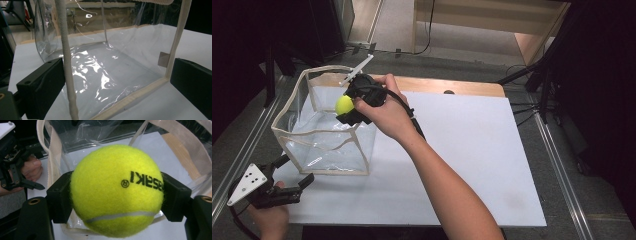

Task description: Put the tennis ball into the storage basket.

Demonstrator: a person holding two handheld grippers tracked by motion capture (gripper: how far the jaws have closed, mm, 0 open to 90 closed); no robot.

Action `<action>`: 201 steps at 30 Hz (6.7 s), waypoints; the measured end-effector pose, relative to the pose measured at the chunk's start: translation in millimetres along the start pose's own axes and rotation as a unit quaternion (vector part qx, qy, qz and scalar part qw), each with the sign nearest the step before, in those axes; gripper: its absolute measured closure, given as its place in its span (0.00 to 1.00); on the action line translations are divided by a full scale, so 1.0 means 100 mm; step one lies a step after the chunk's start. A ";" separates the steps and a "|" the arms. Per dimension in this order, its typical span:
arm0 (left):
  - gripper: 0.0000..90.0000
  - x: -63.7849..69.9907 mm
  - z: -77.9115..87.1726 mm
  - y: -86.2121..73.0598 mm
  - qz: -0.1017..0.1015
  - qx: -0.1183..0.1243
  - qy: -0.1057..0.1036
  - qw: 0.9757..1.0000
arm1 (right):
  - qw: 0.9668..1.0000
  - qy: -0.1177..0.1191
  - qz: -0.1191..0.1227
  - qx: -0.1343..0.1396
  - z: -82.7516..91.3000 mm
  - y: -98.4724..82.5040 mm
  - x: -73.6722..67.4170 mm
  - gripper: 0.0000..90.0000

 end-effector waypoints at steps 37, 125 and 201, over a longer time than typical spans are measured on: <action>0.00 0.00 0.00 0.00 0.000 0.000 0.000 1.000 | 0.999 -0.023 -0.010 0.026 0.34 -0.33 -0.17 0.00; 0.00 0.01 0.00 0.00 -0.007 -0.005 0.003 1.000 | 0.981 -0.103 -0.093 0.135 0.15 -2.34 -0.21 0.00; 0.00 0.02 0.00 -0.01 -0.007 -0.007 0.004 1.000 | 0.928 -0.234 -0.214 0.194 1.17 -4.03 -0.29 0.00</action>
Point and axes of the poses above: each handheld gripper's, and its own axes: z roughly backward along the jaws, y roughly out of its top, x roughly to its right, the point moved 1 cm from there along -z, roughly forward along the jaws, and after that the axes turned 9 degrees about y, right-handed, at the moved point
